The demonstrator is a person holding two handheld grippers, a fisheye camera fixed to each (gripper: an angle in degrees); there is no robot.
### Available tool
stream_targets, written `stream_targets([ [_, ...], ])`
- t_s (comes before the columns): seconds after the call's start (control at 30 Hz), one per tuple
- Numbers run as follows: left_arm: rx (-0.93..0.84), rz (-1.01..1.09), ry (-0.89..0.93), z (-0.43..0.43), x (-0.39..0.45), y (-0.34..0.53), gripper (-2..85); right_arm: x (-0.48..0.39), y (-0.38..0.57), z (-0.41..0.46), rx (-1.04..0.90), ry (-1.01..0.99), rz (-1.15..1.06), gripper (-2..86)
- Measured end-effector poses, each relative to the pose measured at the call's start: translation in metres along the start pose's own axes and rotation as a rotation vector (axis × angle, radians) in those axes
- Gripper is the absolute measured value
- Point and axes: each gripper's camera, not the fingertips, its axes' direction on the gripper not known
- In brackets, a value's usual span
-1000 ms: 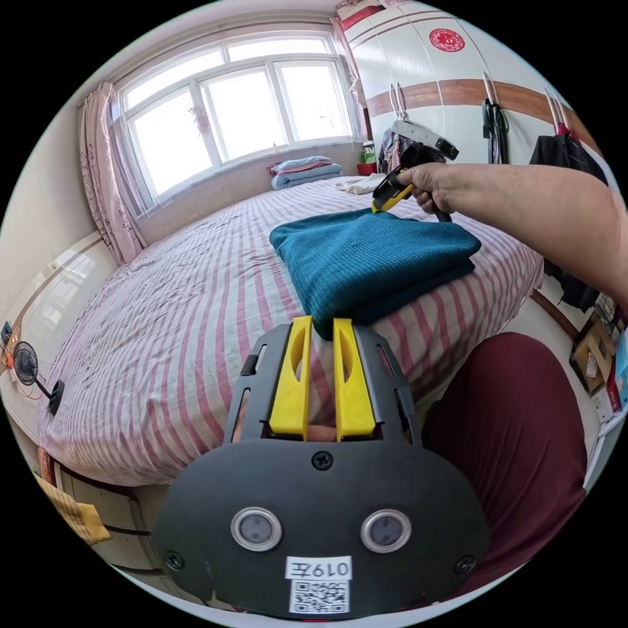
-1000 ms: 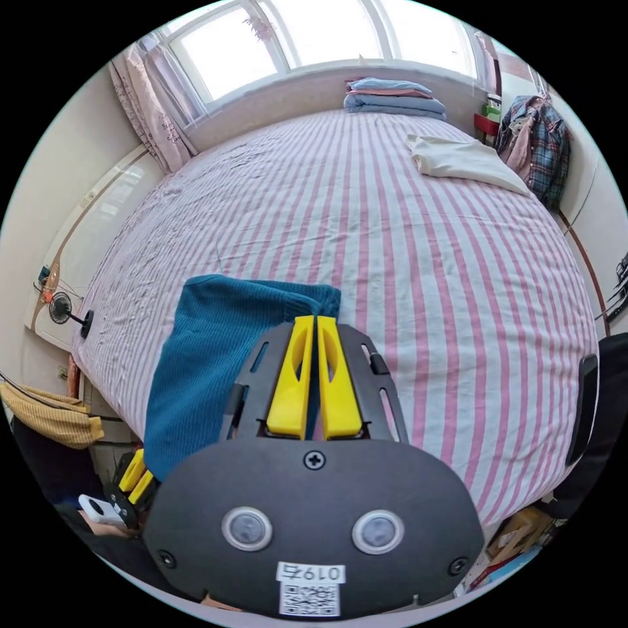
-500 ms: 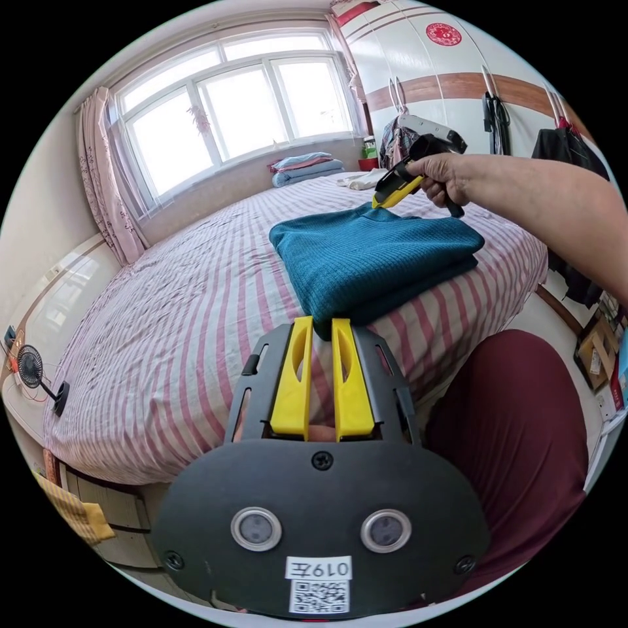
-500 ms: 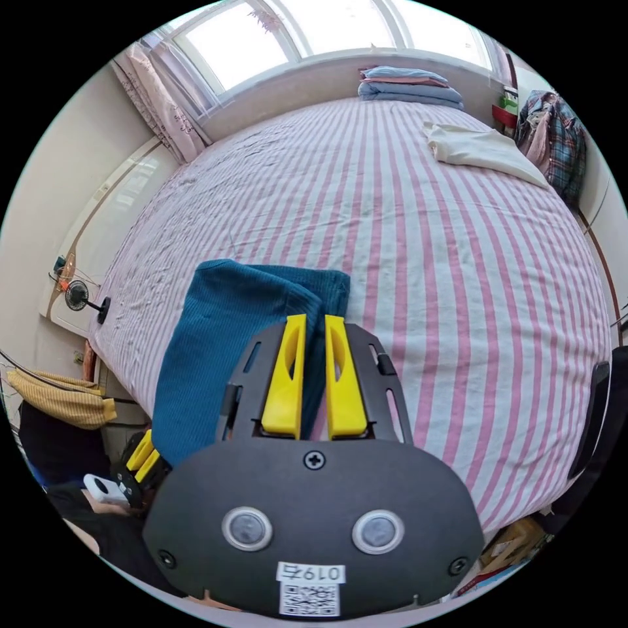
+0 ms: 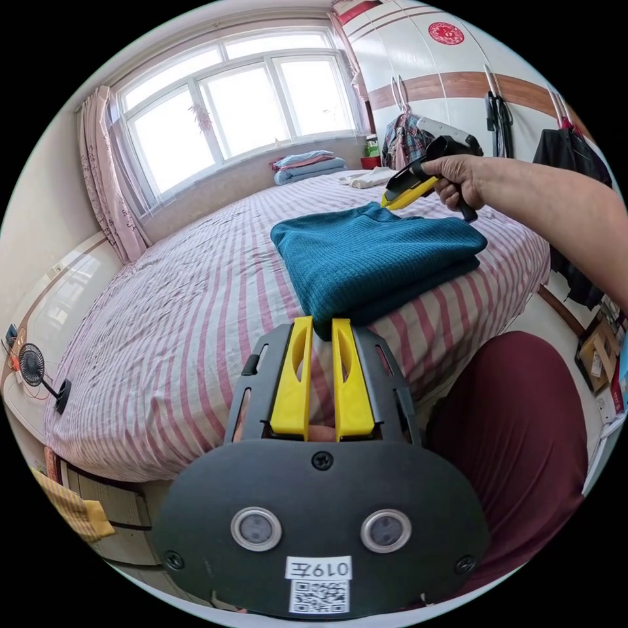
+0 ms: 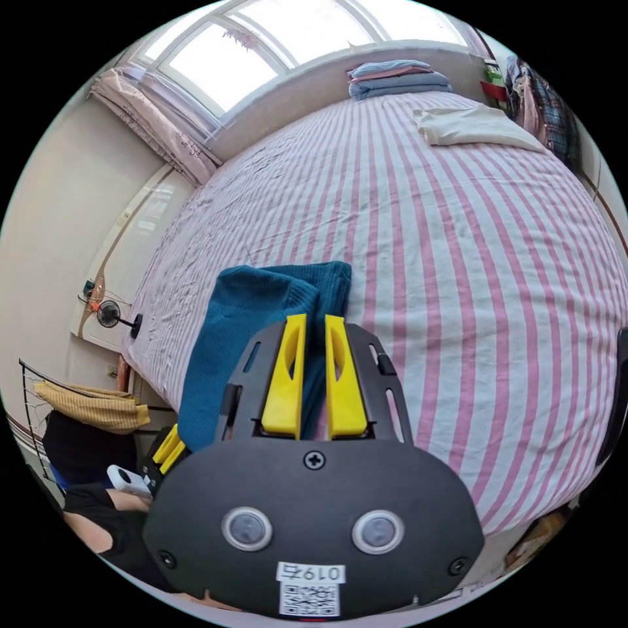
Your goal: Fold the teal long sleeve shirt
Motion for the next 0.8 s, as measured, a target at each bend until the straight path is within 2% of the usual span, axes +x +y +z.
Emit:
stream_targets([
  [0.1,0.002,0.001,-0.003,0.001,0.001,0.0,0.7,0.002,-0.001,0.009,-0.035,-0.015,-0.011,5.2],
  [0.2,0.004,0.005,-0.007,0.002,0.003,0.0,0.7,0.008,-0.003,0.011,-0.017,-0.01,-0.009,0.5],
  [0.4,0.006,0.011,-0.012,0.003,0.006,-0.001,0.7,0.01,-0.016,0.018,0.006,0.113,-0.038,-0.8],
  [0.5,0.005,0.03,-0.024,0.004,0.01,-0.001,0.7,0.009,-0.022,0.037,-0.09,0.13,-0.062,-0.3],
  [0.8,-0.002,0.049,-0.037,0.004,0.015,-0.001,0.8,0.053,-0.021,0.014,-0.019,-0.069,0.06,4.5],
])
